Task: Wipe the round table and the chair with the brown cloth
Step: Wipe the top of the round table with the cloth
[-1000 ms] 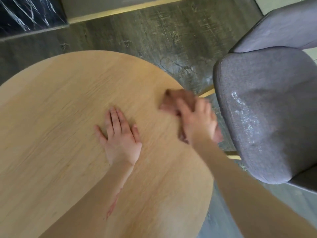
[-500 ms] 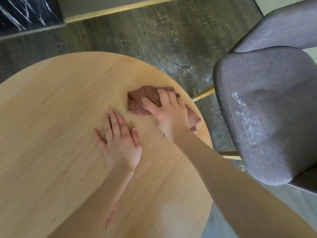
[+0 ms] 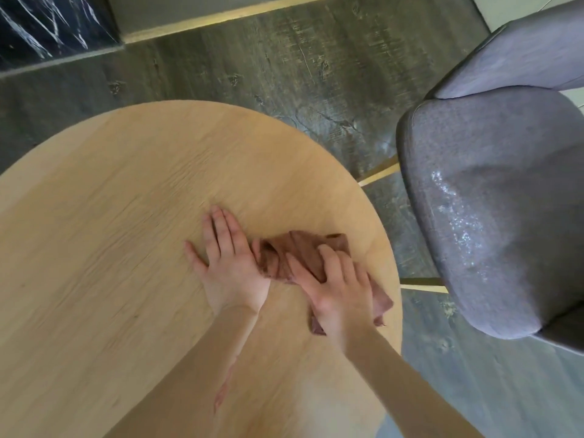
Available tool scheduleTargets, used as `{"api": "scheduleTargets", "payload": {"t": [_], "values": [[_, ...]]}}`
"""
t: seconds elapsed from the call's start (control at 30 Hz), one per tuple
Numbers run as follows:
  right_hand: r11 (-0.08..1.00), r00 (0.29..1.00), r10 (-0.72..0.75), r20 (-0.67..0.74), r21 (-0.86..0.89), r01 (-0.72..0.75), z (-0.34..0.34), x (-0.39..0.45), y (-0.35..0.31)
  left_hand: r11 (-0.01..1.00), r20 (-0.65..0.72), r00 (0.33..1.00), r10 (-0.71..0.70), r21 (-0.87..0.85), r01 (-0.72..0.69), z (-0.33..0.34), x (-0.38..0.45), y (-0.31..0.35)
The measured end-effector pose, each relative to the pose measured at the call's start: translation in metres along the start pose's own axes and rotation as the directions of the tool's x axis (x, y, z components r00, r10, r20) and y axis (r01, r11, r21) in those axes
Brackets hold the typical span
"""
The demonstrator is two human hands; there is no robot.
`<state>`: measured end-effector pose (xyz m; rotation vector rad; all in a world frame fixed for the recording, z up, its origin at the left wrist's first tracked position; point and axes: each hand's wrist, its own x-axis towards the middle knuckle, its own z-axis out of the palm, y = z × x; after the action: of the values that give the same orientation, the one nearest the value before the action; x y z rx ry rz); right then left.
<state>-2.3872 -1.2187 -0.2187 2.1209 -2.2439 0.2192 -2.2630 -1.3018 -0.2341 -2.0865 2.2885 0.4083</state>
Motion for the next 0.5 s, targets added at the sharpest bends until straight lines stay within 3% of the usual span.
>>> {"api": "scheduleTargets", "payload": {"t": [0.1,0.2,0.33,0.4,0.43,0.5], "values": [[0.963,0.968,0.242,-0.071,-0.107,-0.249,0.002,-0.004,0.043,1.0,-0.003,1.0,-0.016,0.002,0.016,0.0,0.0,0.001],[0.818,0.819,0.574,0.008,-0.05,-0.573,-0.013,0.006,0.089,1.0,0.009,1.0,-0.021,-0.002,0.021,-0.001,0.0,0.002],[0.728,0.722,0.684,-0.103,0.051,-0.683,-0.027,0.022,0.09,1.0,0.011,1.0,-0.022,-0.014,0.022,-0.001,0.0,0.001],[0.783,0.751,0.619,-0.231,0.098,-0.615,-0.033,0.02,0.077,1.0,0.005,1.0,-0.013,-0.026,0.013,-0.002,-0.002,0.001],[0.832,0.798,0.552,-0.241,0.091,-0.548,-0.034,0.014,0.068,0.999,0.006,1.0,-0.008,-0.032,0.008,-0.003,-0.002,0.001],[0.927,0.925,0.372,-0.078,0.068,-0.368,-0.03,-0.013,0.047,0.999,0.008,1.0,0.001,-0.044,-0.001,-0.003,-0.002,0.0]]}}
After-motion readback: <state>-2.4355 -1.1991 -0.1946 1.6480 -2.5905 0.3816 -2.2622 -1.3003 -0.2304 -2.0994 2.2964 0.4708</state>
